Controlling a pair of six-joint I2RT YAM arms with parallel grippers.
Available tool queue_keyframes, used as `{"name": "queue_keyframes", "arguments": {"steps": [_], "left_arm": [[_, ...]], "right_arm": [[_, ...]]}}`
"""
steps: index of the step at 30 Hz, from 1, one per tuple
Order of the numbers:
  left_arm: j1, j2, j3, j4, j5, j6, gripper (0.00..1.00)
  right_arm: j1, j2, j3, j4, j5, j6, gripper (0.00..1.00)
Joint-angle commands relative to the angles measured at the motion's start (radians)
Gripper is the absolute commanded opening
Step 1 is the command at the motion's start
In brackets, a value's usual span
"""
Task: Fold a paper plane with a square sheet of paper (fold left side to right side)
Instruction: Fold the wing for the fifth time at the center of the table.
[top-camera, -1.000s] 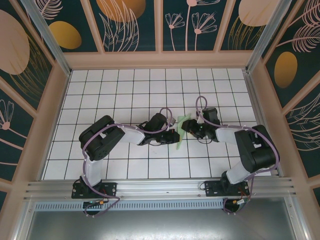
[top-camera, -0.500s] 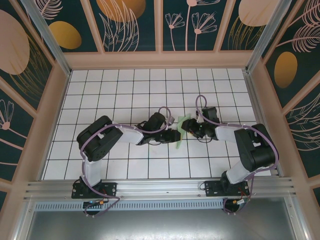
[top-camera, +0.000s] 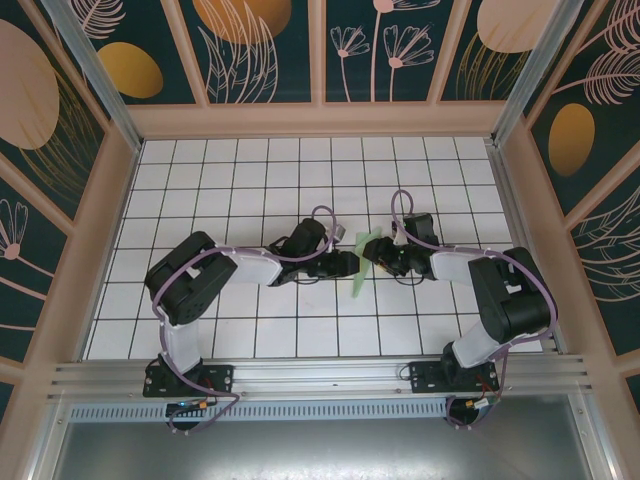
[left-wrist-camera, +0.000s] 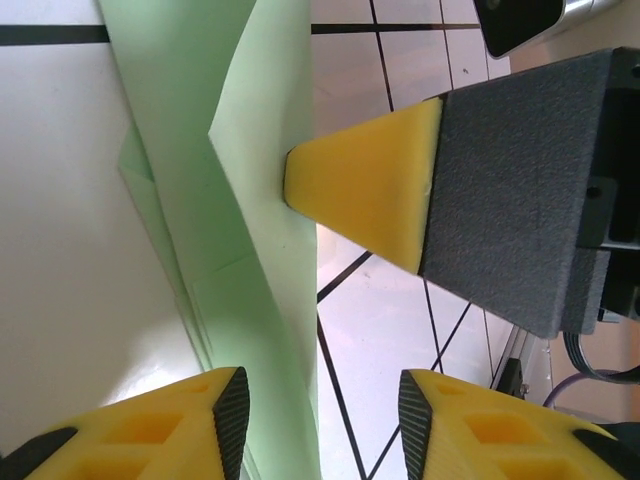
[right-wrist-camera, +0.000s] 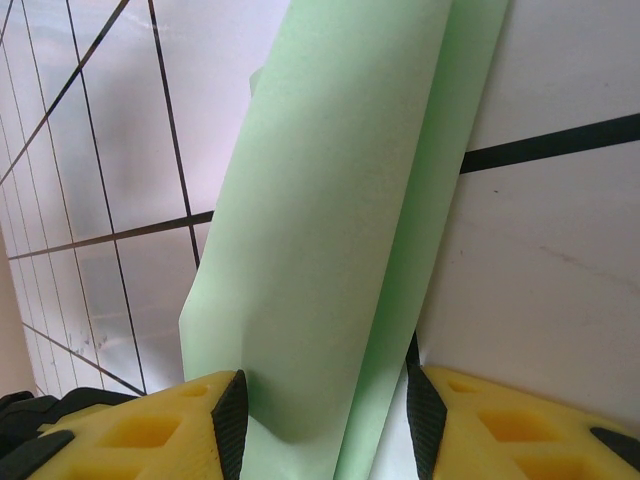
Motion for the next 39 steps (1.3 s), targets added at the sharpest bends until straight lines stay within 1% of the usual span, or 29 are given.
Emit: {"name": "queue_keyframes", "arguments": {"steps": [1,5,7,13,16,19,24,32,34,36,39], "left_arm": [[0.003,0.032,0.028,-0.001,0.023,0.016,0.45],[0.003,0.054,0.044,-0.002,0.029,0.015,0.39],[0.003,0.064,0.051,-0.015,0.022,0.021,0.34],[0.003,0.088,0.051,-0.013,0.016,0.024,0.16],[0.003,0.098,0.051,-0.019,0.011,0.030,0.11],[0.004,0.107,0.051,-0.020,0.008,0.030,0.08],[0.004,0.113,0.051,-0.018,0.009,0.034,0.07],[0.003,0.126,0.051,-0.021,0.014,0.041,0.04],[0.003,0.122,0.081,-0.026,0.013,0.049,0.03],[0.003,0.120,0.086,-0.034,0.013,0.055,0.03],[0.003,0.121,0.089,-0.042,0.010,0.060,0.02]], "right_arm": [[0.018,0.045,0.001,-0.040,0.042,-0.009,0.50],[0.017,0.044,0.001,-0.040,0.042,-0.008,0.49],[0.018,0.044,0.001,-0.039,0.040,-0.008,0.49],[0.017,0.032,0.003,-0.047,0.044,-0.015,0.50],[0.017,0.021,0.003,-0.048,0.044,-0.018,0.50],[0.017,0.012,0.002,-0.050,0.043,-0.021,0.50],[0.016,-0.008,0.008,-0.057,0.042,-0.034,0.50],[-0.026,-0.138,0.042,-0.122,0.072,-0.080,0.51],[-0.038,-0.161,0.045,-0.126,0.067,-0.086,0.51],[-0.039,-0.181,0.047,-0.102,0.050,-0.082,0.50],[-0.036,-0.178,0.048,-0.014,-0.012,-0.051,0.49]]}}
